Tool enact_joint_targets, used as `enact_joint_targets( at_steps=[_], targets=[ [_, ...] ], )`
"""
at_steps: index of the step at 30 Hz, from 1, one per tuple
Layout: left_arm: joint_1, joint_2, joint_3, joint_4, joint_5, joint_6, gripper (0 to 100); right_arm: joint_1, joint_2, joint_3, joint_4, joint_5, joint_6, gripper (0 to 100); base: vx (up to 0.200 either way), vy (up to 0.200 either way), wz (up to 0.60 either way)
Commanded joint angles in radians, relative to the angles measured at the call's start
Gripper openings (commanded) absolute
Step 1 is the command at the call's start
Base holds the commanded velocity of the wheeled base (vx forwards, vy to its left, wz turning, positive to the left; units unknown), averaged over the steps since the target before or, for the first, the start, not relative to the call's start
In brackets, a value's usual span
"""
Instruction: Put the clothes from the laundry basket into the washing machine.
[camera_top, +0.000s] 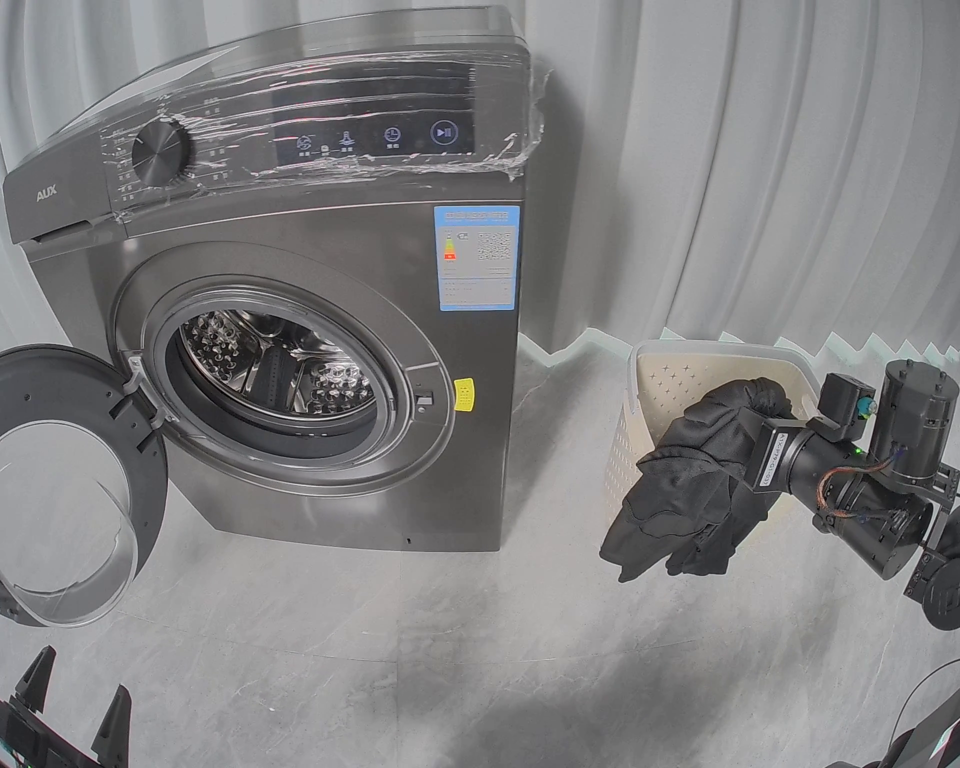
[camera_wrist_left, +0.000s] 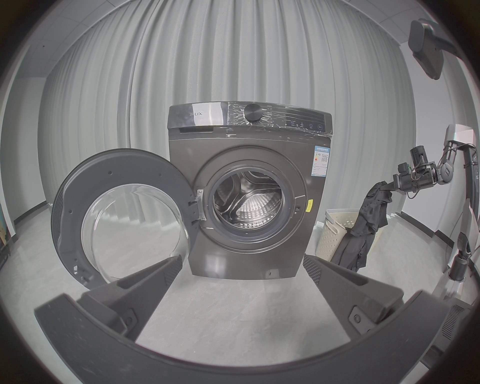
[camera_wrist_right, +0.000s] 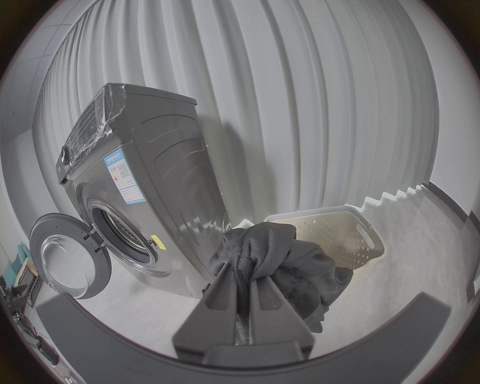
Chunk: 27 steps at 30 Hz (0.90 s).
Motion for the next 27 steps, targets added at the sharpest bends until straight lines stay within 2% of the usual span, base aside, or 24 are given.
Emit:
enact_joint_targets(
  at_steps=[1, 10, 12, 15, 21, 27],
  targets=[
    [0.000, -0.015, 0.016, 0.000, 0.000, -0.001, 100, 0.002, 0.000, -0.001, 0.000, 0.000, 0.000, 0, 0.000, 0.200, 0.00],
    [0.000, -0.015, 0.016, 0.000, 0.000, -0.001, 100, 0.009, -0.005, 0.018, 0.000, 0.012, 0.001, 0, 0.000, 0.200, 0.00],
    [0.000, -0.015, 0.016, 0.000, 0.000, -0.001, 100, 0.046, -0.027, 0.044, 0.000, 0.040, 0.000, 0, 0.000, 0.200, 0.00],
    [0.000, -0.015, 0.016, 0.000, 0.000, 0.001, 100, 0.068, -0.040, 0.061, -0.002, 0.055, -0.003, 0, 0.000, 0.200, 0.00],
    [0.000, -0.015, 0.016, 0.000, 0.000, 0.001, 100, 0.066, -0.037, 0.045, -0.003, 0.050, -0.002, 0, 0.000, 0.000, 0.00],
    [0.000, -0.015, 0.016, 0.000, 0.000, 0.001, 100, 0.066, -0.036, 0.042, -0.003, 0.049, 0.000, 0, -0.200, 0.000, 0.00]
  ],
)
